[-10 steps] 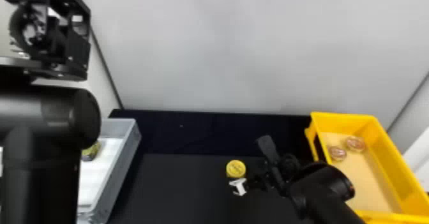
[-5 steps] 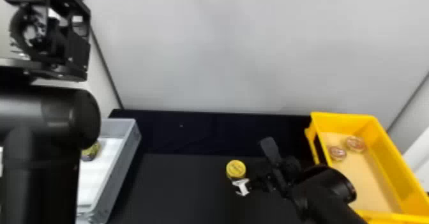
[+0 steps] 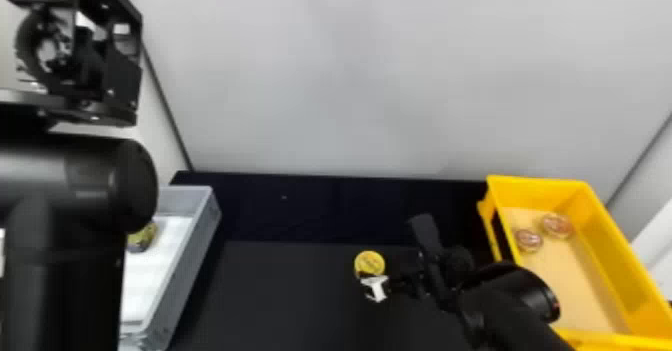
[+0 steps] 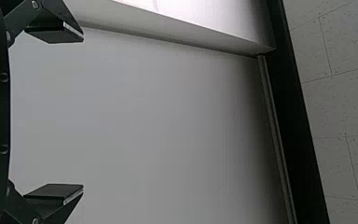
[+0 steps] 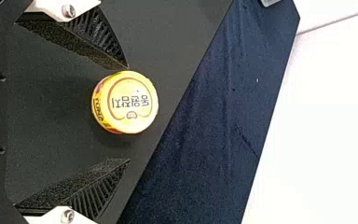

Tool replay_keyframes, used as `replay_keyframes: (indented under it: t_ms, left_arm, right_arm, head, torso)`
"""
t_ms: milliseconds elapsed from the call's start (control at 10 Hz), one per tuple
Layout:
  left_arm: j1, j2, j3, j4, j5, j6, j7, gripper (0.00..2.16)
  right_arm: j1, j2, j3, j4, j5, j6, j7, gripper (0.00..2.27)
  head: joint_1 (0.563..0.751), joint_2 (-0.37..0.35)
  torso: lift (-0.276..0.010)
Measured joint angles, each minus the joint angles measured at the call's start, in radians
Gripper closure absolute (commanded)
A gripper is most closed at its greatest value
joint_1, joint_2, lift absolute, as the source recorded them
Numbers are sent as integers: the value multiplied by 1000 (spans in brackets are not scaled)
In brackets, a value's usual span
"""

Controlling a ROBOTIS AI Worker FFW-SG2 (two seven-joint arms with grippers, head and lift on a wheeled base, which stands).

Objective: Pick up the round yellow can and place it in the yellow rectangular box

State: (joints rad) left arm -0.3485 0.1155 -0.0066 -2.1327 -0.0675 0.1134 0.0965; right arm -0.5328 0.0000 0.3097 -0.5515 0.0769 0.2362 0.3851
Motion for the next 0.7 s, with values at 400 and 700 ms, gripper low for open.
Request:
replay_keyframes:
  t_ms: [400, 700]
  left_arm:
    - [-8, -1, -7, 6, -1, -2, 0, 140]
    - [-14, -3, -15, 17, 0, -9, 0, 140]
  right_arm:
    - [-1, 0, 3, 10, -15, -7, 2, 75]
    - [-8, 0, 17, 22, -23, -14, 5, 90]
  head:
    - [663, 54]
    - [663, 54]
  torso:
    - [-5]
    - [-5]
